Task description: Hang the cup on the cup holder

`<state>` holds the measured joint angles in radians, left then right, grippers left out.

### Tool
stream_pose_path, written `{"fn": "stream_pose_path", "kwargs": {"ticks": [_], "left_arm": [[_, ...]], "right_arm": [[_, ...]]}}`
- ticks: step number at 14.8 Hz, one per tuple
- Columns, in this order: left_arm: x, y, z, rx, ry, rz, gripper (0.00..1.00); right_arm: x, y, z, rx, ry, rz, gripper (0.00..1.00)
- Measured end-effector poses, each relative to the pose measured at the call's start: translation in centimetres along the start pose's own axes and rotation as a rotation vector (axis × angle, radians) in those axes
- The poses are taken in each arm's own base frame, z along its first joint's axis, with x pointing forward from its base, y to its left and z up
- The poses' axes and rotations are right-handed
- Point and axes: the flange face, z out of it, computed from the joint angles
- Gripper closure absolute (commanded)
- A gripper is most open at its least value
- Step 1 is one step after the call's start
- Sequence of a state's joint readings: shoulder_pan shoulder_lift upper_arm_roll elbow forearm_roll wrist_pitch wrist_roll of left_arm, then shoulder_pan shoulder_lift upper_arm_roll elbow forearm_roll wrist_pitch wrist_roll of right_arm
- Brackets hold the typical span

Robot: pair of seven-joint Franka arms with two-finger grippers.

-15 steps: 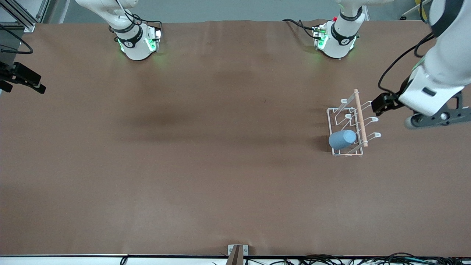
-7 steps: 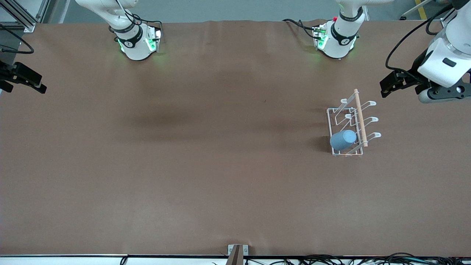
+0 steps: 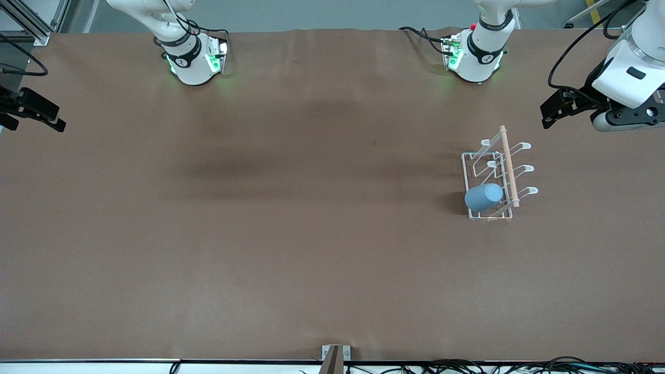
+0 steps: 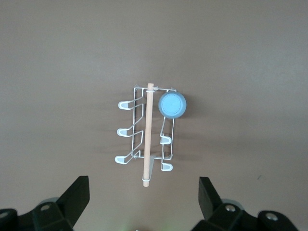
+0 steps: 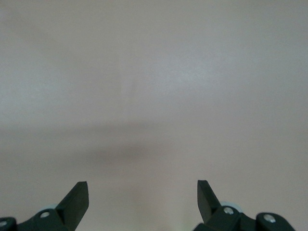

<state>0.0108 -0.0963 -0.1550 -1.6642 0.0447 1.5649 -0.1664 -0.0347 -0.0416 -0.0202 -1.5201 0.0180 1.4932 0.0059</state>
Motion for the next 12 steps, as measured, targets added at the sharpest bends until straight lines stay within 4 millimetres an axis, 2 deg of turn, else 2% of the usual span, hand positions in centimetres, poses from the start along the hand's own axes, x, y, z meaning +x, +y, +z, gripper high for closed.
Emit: {"fn": "stream_pose_path", "kwargs": {"ticks": [5, 12], "left_arm": [[-0.17, -0.17, -0.45, -0.001, 0.012, 0.086, 0.00], [-0.24, 0.17, -0.50, -0.037, 0.008, 0.089, 0.00]], "right_arm": [[0.00, 0.00, 0.01, 0.000, 0.000, 0.000, 0.01], [0.00, 0.00, 0.10, 0.000, -0.003, 0.000, 0.01]]}}
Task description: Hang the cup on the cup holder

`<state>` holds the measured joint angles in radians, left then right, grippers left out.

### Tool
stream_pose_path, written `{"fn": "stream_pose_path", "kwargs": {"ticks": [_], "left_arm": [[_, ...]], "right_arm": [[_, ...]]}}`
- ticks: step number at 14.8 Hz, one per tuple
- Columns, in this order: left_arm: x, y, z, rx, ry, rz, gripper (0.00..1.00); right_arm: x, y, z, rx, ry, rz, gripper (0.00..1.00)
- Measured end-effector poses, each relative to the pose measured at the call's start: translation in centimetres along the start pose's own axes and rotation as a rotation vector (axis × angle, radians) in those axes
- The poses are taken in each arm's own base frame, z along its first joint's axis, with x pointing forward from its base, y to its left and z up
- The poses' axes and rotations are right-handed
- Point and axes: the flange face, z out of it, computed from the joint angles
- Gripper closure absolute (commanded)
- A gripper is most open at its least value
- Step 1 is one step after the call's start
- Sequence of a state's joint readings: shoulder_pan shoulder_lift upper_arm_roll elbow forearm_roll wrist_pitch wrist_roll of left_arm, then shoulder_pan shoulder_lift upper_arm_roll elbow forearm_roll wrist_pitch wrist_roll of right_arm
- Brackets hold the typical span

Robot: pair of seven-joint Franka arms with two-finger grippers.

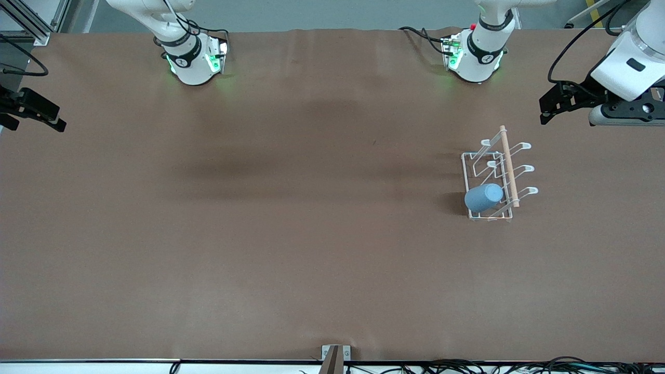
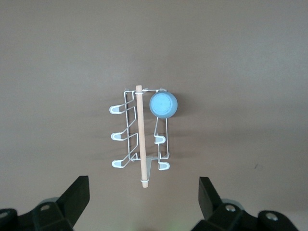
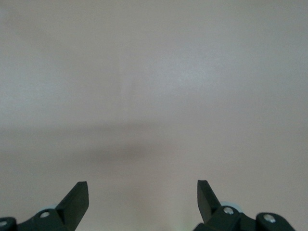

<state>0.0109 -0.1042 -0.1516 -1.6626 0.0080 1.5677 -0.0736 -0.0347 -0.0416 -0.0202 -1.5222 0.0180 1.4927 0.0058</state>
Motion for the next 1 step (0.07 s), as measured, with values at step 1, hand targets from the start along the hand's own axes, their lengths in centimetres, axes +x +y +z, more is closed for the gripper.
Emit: {"fn": "stream_pose_path", "kwargs": {"ticks": [1], "left_arm": [[0.00, -0.03, 0.01, 0.000, -0.001, 0.000, 0.00]], "right_arm": [[0.00, 0.00, 0.03, 0.000, -0.001, 0.000, 0.01]]}}
